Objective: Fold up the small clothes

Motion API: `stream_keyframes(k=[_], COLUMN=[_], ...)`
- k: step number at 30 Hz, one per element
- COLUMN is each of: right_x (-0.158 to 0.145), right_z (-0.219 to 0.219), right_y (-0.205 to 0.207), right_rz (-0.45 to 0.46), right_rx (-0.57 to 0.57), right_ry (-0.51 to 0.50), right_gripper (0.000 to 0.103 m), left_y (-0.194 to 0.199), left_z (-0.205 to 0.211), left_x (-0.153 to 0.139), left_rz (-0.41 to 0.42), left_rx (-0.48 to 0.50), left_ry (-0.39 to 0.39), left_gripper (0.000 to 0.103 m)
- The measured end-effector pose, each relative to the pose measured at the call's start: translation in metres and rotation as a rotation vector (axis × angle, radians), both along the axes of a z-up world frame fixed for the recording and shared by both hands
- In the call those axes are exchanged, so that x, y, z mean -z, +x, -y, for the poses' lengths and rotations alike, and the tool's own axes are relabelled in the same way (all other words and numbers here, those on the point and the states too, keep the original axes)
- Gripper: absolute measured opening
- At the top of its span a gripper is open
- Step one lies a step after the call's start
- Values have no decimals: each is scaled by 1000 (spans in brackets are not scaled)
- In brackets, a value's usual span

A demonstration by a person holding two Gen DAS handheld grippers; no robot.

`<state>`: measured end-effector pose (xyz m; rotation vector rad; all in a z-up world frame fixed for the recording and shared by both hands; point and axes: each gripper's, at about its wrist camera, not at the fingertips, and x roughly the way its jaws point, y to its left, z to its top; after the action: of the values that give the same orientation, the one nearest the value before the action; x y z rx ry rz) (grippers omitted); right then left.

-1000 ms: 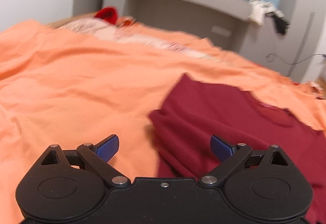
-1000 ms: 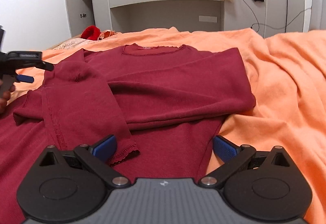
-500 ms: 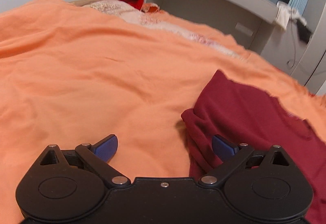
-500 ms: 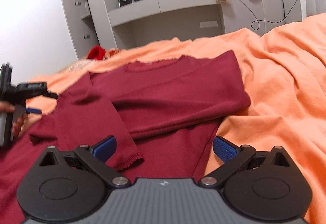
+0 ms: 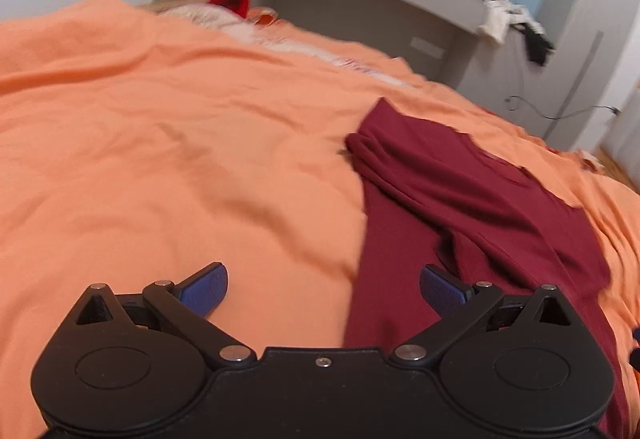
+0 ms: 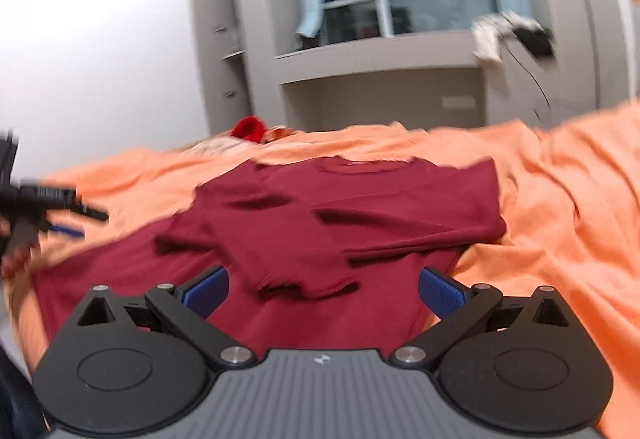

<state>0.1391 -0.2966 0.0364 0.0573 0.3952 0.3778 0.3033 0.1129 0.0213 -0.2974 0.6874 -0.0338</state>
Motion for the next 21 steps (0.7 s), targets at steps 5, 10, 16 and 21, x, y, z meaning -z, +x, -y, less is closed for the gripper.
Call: stream_keyframes(k=[5,10,16,21], right_x=[1,19,42,55], right_z=[-19,-43,-59,-65], right_y=[-54,-101,-126,-129], right_rz=[135,165,186,225], right_rx=[-190,-211,-80,31], right_ry=[-43,-217,-437,-567], right_gripper=[103,103,103,103], left_y=[-62,-106,-142,-151], left_z=[7,38,76,92], left_x=[-8,-8,-16,-16], left_rz=[137,259,355,376], left_rx=[12,47,225,318], left_ry=[-22,162,262,228], left_gripper=[102,102,102,102])
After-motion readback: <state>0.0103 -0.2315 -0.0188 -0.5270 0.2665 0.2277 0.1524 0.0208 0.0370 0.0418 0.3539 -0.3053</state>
